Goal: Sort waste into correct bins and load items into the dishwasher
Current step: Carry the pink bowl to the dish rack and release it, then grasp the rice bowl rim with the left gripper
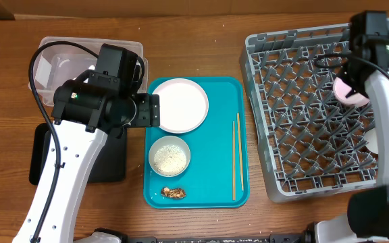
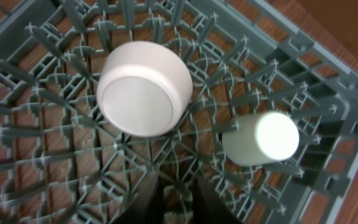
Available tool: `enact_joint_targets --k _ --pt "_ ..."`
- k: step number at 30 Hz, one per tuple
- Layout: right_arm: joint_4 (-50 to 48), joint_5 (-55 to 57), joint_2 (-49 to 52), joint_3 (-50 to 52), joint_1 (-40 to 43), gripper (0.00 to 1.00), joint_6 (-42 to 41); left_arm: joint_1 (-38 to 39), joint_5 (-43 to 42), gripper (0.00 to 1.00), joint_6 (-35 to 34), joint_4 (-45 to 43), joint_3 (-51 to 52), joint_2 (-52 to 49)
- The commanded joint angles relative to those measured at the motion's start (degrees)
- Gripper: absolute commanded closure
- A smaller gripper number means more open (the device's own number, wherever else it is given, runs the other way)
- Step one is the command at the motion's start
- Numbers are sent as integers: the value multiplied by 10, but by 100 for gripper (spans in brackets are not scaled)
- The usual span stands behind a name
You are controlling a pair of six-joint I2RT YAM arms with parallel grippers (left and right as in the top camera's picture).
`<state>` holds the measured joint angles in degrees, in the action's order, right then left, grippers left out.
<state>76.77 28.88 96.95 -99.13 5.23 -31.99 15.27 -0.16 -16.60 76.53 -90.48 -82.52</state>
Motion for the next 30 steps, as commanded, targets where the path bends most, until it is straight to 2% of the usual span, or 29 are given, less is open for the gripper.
enact_joint_targets --k 1,4,11,15,30 --pt "32 -92 -24 -11 9 66 10 1 -1 12 -3 -1 -3 1" --pt "74 -156 -24 -10 9 56 10 1 -10 11 -3 -1 -3 -2" --pt "105 -283 -24 -2 8 43 114 23 -30 10 -3 3 10 -37" --pt "108 -303 -24 -2 8 41 115 58 -54 12 -4 4 28 -70" --pt "106 -303 -24 -2 8 41 121 192 -54 19 -26 6 46 -241"
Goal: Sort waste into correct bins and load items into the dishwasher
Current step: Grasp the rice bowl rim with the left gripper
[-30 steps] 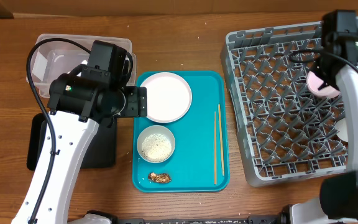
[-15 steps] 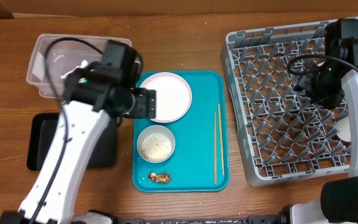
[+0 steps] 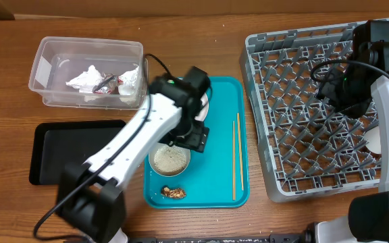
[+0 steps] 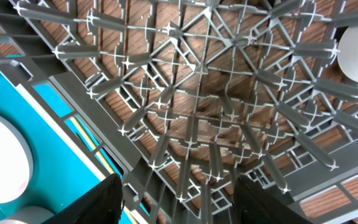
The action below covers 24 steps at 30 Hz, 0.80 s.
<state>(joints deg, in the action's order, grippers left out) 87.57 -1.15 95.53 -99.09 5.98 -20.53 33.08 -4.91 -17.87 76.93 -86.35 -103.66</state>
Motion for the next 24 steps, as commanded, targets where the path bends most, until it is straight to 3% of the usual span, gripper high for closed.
enact_joint_targets --k 1,8,11,13,15,18,24 --pt "-2 -3 -10 -2 1 41 7 20 -7 19 -17 2 5 -42" --pt "-1 -3 -10 -2 1 40 7 31 -6 25 -30 0 5 -105" --pt "-1 -3 -10 -2 1 40 7 31 -5 39 -30 -8 5 -124" --pt "0 -3 -10 -2 1 41 9 31 -5 57 -30 -14 5 -136" --pt "0 -3 -10 -2 1 41 9 31 -5 66 -30 -17 5 -141" --pt "0 -3 -10 -2 1 40 9 31 -3 72 -30 -26 5 -141" --pt "3 -3 -10 -2 1 40 9 31 29 72 -65 -29 10 -141"
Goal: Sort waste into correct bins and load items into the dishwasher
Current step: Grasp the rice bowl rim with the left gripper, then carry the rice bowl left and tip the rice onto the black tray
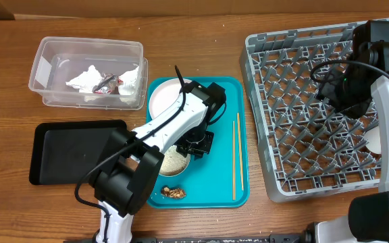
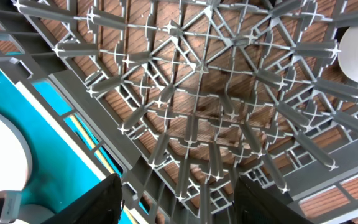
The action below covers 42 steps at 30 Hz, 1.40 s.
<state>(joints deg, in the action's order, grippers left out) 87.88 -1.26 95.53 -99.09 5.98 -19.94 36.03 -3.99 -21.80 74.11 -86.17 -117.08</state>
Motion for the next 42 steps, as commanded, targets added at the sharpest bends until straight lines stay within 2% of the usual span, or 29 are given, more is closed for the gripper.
enact_joint_targets --k 1,5,7,9,17,25,28,33,42 --pt "0 -2 -10 -2 1 40 3 1 20 72 -27 -3 12 -7" --pt "-1 -2 -10 -2 1 41 3 6 17 73 -42 -17 30 -7" --pt "0 -2 -10 -2 1 40 3 9 16 81 -42 -21 38 -7" --pt "-1 -2 -10 -2 1 40 3 12 16 95 -42 -23 39 -7" --pt "0 -1 -10 -2 1 40 5 11 16 96 -53 -6 28 19" --pt "-1 3 -10 -2 1 40 6 -29 27 96 -49 -9 28 175" --pt "-2 3 -10 -2 1 40 7 -69 18 96 -16 -11 28 230" --pt "-3 4 -10 -2 1 40 9 -168 -92 96 92 -11 28 294" --pt "-3 7 -10 -2 1 40 9 -344 -243 96 213 -23 65 306"
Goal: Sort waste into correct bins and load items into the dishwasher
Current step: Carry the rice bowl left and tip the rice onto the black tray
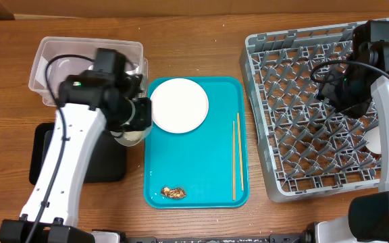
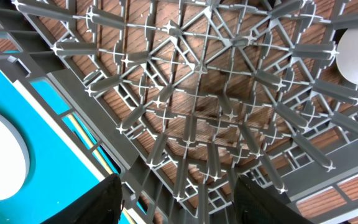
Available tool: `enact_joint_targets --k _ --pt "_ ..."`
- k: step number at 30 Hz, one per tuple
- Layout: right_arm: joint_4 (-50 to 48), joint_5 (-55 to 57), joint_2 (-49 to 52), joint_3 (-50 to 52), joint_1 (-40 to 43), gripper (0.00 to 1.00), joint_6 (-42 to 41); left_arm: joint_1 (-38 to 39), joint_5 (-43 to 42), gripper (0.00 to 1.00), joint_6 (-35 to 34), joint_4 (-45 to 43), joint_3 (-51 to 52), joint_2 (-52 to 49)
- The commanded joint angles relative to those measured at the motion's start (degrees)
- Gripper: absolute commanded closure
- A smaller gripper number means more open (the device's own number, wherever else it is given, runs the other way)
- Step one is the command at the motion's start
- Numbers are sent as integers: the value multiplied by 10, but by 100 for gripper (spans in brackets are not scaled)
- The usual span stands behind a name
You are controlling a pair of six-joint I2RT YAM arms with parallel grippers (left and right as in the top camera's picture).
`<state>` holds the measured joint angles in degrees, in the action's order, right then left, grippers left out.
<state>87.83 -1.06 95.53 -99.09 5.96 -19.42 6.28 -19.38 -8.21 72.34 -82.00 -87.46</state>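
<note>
My left gripper (image 1: 135, 116) is shut on the small white bowl of rice (image 1: 130, 133), held off the teal tray (image 1: 221, 101) above the right edge of the black tray (image 1: 80, 158). A white plate (image 1: 179, 104), a pair of chopsticks (image 1: 235, 155) and a brown food scrap (image 1: 173, 193) lie on the teal tray. My right gripper (image 2: 176, 196) hangs wide open over the grey dish rack (image 2: 197, 93), nothing between its fingers (image 2: 101, 202). The overhead view shows that right gripper (image 1: 334, 91) over the rack (image 1: 296, 142), right of its middle.
A clear plastic bin (image 1: 53, 54) stands at the back left, partly under my left arm. A white dish sits in the rack's right part, and a white item (image 1: 371, 142) shows by my right arm. Wooden table (image 1: 201, 27) all round.
The rice bowl has left the teal tray: my left gripper, then down at it on the tray, now holds it to the left by the black tray. The right arm has not moved.
At first my left arm was by the clear bin and my right gripper stood narrow over a white bowl and cup in the rack. Then the right gripper was open further left over the rack, and the left reached the rice bowl, now carried off the tray.
</note>
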Motion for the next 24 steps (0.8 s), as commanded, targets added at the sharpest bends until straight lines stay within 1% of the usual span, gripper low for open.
enact_joint_targets --k 1,7,11,12,14,20,24 --pt "-3 5 -10 -2 1 40 4 -62 -106 95 88 -10 34 10" --pt "-3 5 -10 -2 1 40 4 -185 -234 96 160 -50 119 10" --pt "-3 5 -10 -2 1 40 4 -276 -314 96 212 -73 174 7" --pt "-3 5 -10 -2 1 40 5 -315 -342 96 236 -78 192 5" --pt "-3 5 -10 -2 1 40 4 -355 -369 96 254 -88 213 5" --pt "-3 5 -10 -2 1 40 5 -446 -457 96 261 -153 266 2" --pt "-3 5 -10 -2 1 40 6 -472 -483 96 268 -198 294 2"
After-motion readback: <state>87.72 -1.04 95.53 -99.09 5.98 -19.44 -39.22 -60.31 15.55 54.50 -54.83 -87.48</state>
